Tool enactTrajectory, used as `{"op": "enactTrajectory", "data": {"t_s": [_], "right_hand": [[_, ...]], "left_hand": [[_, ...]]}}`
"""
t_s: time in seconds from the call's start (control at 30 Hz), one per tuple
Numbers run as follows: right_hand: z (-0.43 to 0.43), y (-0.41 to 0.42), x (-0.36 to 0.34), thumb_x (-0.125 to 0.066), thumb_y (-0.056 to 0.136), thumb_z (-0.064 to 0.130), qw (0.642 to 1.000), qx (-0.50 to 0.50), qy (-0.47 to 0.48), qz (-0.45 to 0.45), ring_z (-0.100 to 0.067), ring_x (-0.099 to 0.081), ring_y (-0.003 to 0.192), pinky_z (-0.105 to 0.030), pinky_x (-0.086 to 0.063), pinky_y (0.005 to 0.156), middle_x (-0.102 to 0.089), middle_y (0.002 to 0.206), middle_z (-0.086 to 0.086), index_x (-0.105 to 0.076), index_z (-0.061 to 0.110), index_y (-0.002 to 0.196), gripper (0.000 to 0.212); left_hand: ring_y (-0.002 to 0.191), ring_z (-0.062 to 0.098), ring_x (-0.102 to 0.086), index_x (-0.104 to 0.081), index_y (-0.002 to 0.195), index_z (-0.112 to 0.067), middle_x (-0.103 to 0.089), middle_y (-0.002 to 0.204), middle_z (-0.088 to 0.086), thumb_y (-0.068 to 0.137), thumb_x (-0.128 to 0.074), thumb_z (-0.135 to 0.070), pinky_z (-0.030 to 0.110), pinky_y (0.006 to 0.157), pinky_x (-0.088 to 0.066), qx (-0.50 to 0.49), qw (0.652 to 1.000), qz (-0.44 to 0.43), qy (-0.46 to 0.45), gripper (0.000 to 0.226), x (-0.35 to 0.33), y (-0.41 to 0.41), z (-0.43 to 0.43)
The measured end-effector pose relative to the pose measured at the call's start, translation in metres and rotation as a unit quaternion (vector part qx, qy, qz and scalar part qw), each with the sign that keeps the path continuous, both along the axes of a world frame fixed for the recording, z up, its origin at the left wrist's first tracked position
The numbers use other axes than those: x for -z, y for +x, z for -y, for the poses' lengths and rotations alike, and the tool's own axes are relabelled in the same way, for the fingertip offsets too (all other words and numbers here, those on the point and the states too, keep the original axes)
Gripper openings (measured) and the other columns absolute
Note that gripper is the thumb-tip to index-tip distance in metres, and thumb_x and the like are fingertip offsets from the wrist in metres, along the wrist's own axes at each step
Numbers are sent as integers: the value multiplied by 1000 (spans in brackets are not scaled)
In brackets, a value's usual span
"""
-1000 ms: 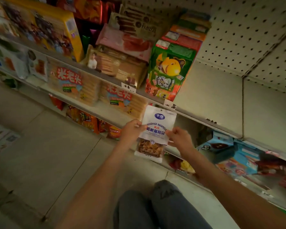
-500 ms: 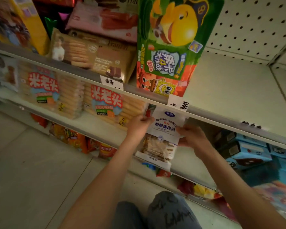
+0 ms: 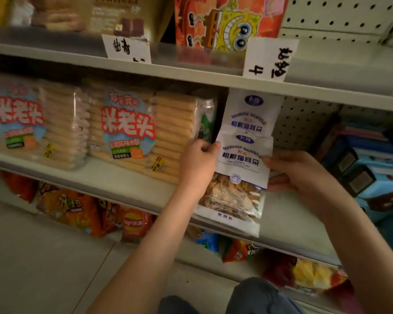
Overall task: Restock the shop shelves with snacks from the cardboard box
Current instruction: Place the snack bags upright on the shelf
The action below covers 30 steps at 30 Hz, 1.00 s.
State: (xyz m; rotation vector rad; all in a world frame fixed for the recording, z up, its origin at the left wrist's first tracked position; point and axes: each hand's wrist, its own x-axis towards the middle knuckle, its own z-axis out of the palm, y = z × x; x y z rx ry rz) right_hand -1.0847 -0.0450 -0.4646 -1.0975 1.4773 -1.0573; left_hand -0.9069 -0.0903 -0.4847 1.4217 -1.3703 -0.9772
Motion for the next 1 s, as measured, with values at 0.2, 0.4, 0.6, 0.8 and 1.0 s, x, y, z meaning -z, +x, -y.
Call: {"op": "enactTrajectory", "data": {"t_s": [0.2, 0.4, 0.6, 0.8, 1.0], "right_hand": [[-4, -1, -21, -59, 90, 16, 999, 16, -43, -14, -22, -72, 66, -26, -57, 51, -74, 73, -6, -64, 10, 91, 7], [-4, 2, -20, -58, 92, 20, 987, 79, -125, -70, -17, -72, 76, -34, -60, 67, -72, 87, 0, -63, 20, 91, 5], [6, 13, 2, -58, 85, 39, 959, 143, -183, -161, -20, -68, 82, -48, -57, 76, -70, 87, 1, -59, 29, 77, 13], [12, 20, 23, -61, 88, 34, 946, 175, -211, -172, -17, -66, 82, -49, -56, 76, -68, 84, 3, -57, 24, 79, 14], [18, 23, 36, -72, 80, 27, 953, 122, -161, -225, -8, -56, 96, -17, -46, 75, -58, 107, 8, -47, 16, 118, 46]], "left_hand": [[70, 13, -57, -57, 76, -16, -62, 78, 2, 95, -54, -32, 28, 62, -43, 14, 998, -46, -31, 24, -17, -4, -2], [72, 9, -55, -54, 83, -19, -58, 81, -4, 96, -50, -34, 24, 62, -41, -10, 996, 0, -89, 19, -15, -16, 1], [78, 10, -54, -57, 98, -13, -60, 89, -3, 97, -49, -25, 13, 58, -33, -39, 987, 52, -145, 15, -6, -17, 12], [100, 18, -59, -52, 117, -10, -58, 108, 2, 97, -50, -19, 22, 73, -41, -36, 992, 35, -114, 21, -5, -22, 4], [114, 23, -56, -45, 126, -10, -57, 125, 6, 94, -56, -23, 25, 82, -42, 21, 997, 78, -21, 36, 16, -22, 1]]}}
